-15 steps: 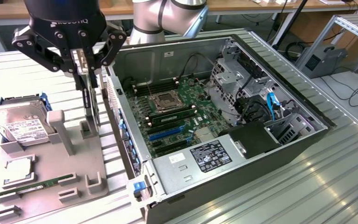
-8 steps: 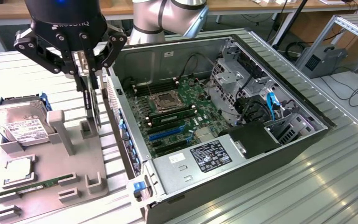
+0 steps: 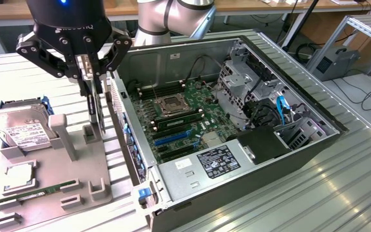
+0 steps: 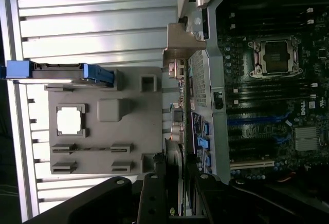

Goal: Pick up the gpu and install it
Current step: 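Pick up the gpu and move the gpu toward the slot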

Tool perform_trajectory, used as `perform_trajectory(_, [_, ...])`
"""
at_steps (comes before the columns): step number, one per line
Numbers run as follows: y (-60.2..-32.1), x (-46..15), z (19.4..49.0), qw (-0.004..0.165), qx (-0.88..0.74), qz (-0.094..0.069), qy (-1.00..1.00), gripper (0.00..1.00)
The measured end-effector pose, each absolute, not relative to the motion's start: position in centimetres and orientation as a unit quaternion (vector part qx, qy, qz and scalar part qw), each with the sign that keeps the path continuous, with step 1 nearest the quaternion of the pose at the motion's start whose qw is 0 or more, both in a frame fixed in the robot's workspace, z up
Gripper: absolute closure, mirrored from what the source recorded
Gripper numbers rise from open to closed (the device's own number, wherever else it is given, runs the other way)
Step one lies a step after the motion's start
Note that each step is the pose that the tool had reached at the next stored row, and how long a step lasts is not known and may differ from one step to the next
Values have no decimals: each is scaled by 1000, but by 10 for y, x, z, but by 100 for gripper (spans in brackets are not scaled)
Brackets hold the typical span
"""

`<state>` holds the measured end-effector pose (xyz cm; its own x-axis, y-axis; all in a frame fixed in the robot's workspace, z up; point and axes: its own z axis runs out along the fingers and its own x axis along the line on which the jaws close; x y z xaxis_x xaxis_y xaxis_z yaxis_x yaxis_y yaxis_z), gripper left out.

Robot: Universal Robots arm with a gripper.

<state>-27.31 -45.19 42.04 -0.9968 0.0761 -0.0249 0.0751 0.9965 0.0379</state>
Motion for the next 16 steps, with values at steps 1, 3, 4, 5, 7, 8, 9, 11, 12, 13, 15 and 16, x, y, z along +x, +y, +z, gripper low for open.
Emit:
perform_trajectory(1, [-452, -273, 420, 13, 38, 18, 999, 74])
perform_trajectory(3, [-452, -273, 419, 13, 38, 18, 999, 74])
perform_trajectory(4, [-452, -273, 419, 13, 38, 18, 999, 74])
perform_trajectory(5, [-452, -273, 418, 13, 38, 18, 999, 74])
perform_trajectory(7, [-452, -272, 417, 13, 38, 18, 999, 74])
perform_trajectory(8, [-452, -272, 417, 13, 38, 18, 999, 74])
perform_trajectory(9, [-452, -272, 416, 13, 38, 18, 999, 74])
perform_trajectory(11, [-452, -272, 416, 13, 38, 18, 999, 74])
perform_trajectory(12, [-452, -272, 415, 13, 38, 18, 999, 74])
perform_trajectory(13, [-452, -272, 415, 13, 38, 18, 999, 74])
perform_trajectory(15, [-452, -272, 414, 13, 38, 18, 999, 74])
perform_trajectory(16, [-452, -272, 414, 13, 38, 18, 999, 74])
